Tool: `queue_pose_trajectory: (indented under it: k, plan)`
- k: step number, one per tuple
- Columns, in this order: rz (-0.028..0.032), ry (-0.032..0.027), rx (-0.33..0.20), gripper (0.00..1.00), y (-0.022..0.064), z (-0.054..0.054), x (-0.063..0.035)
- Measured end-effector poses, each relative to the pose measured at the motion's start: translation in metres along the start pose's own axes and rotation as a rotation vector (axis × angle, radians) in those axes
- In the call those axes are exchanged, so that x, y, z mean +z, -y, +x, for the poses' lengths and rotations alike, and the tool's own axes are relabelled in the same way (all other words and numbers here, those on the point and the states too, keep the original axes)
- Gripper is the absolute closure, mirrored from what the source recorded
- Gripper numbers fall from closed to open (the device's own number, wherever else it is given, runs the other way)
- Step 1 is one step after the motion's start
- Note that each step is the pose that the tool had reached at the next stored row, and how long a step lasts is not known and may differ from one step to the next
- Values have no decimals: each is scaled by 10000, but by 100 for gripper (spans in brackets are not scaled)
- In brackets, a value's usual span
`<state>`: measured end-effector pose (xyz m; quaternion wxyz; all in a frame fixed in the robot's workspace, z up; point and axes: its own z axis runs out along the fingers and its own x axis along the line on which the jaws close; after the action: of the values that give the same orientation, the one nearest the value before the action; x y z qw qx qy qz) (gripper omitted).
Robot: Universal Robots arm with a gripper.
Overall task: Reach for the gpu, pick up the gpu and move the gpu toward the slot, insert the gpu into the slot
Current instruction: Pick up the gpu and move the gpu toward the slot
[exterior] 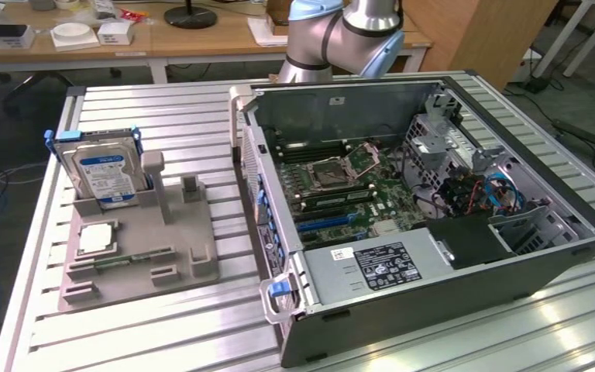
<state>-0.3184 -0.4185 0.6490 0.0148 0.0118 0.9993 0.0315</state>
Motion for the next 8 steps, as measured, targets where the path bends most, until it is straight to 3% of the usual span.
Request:
queue_pose_trajectory:
  k: [8]
  plan:
    - [0, 39, -2, 72, 19, 4, 144]
